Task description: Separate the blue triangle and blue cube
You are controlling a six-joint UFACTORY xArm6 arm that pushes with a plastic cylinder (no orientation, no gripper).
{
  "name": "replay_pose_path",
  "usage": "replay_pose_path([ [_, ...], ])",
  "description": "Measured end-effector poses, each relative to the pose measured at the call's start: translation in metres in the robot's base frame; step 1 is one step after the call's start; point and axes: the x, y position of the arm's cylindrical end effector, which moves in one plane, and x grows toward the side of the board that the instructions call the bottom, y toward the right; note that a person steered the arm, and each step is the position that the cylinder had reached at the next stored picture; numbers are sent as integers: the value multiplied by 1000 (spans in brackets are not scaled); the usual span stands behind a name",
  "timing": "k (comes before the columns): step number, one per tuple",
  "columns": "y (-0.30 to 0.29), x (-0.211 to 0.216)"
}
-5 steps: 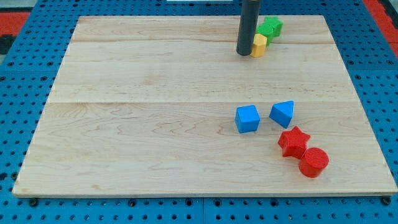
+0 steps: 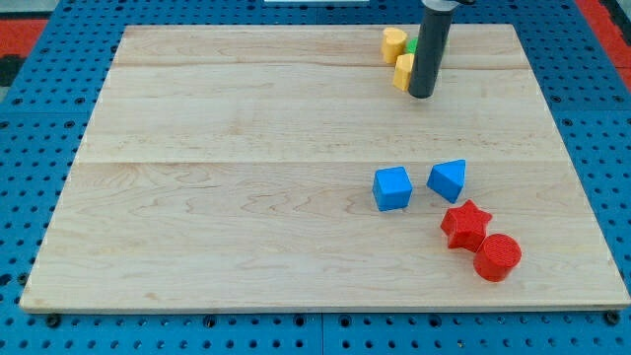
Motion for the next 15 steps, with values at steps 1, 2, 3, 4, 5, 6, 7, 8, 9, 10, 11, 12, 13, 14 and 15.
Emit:
replay_pose_path([
  [1,6,0],
  [2,17,0],
  [3,33,0],
  [4,53,0],
  [5,66,3],
  [6,73,19],
  [7,89,38],
  [8,105,47],
  [9,123,64],
  [10,146,87],
  [11,170,116],
  [12,171,145],
  [13,171,151],
  [14,172,151],
  [15,172,151],
])
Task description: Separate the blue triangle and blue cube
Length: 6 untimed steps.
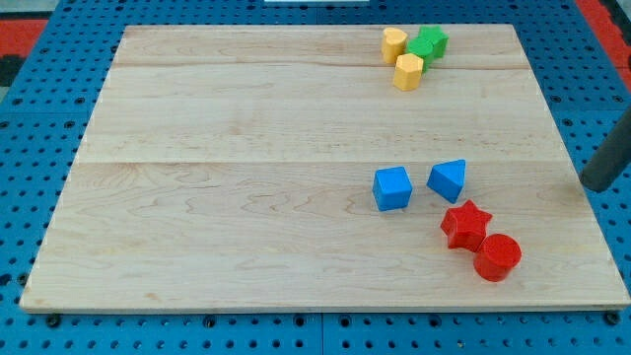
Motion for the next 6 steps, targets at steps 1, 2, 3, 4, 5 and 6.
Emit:
replay_pose_path([
  [1,0,0],
  [2,-2,0],
  [3,-7,5],
  [4,-26,17],
  [5,-57,19],
  [6,-115,14],
])
